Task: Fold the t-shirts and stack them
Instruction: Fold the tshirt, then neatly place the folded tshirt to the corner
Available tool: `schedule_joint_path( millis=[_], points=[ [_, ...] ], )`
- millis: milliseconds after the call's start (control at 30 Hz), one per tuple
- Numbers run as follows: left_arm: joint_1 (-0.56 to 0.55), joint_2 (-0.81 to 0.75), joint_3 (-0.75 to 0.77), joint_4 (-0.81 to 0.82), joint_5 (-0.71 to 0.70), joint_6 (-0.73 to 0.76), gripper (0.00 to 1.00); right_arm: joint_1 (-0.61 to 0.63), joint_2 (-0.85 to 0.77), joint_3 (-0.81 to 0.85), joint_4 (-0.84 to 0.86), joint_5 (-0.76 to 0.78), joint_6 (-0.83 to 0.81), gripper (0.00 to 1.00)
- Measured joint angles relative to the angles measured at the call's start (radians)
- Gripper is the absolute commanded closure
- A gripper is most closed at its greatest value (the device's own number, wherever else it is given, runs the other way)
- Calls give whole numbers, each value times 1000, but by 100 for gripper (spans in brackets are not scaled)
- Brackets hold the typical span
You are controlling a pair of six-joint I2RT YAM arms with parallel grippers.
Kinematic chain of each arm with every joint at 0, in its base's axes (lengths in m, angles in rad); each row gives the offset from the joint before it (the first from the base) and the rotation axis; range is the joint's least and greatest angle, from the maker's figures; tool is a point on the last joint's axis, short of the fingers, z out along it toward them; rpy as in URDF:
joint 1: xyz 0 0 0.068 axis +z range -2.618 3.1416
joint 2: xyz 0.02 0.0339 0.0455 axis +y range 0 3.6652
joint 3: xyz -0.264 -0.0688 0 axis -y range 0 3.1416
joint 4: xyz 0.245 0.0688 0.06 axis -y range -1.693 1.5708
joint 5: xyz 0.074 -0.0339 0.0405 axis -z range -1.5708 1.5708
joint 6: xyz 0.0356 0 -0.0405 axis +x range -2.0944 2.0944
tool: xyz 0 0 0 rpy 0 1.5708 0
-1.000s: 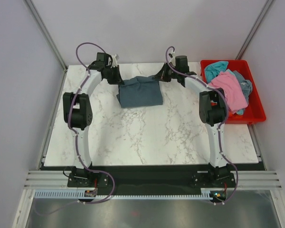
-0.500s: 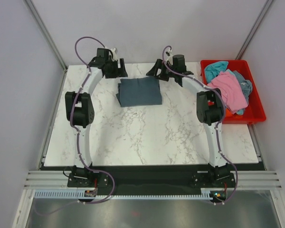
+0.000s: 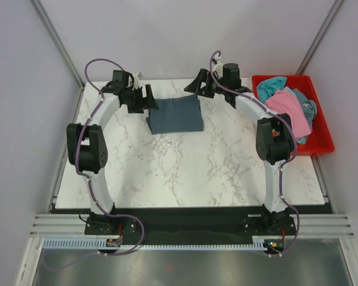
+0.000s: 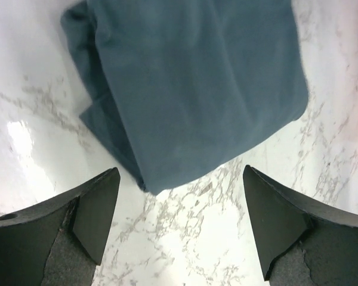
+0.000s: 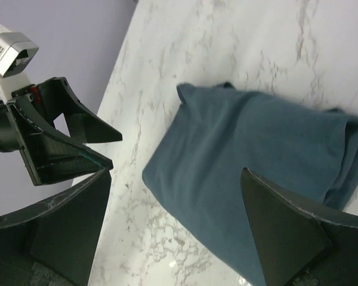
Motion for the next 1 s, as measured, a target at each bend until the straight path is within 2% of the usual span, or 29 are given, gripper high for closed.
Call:
schedule_joint_path(
  millis=[233,567,700,800,867,1000],
  points=[
    [45,0,-106,-38,28,-12,9,2,60,-78,-30,-42,40,2],
    [66,106,-106,-33,60,-13,9,2,141,-83,-31,-61,68,2],
    [73,182,-72,-35,106,-26,3,2,158,-87,-29,-61,68,2],
    [82,208,-28,-14,106,-28,7,2,163,-94,-26,-61,68,2],
    [85,227,-11,-8,125,-32,15,2,164,-98,-25,-61,68,2],
    [92,251,2,9,161,-45,26,2,167,-100,-25,-61,65,2]
  ],
)
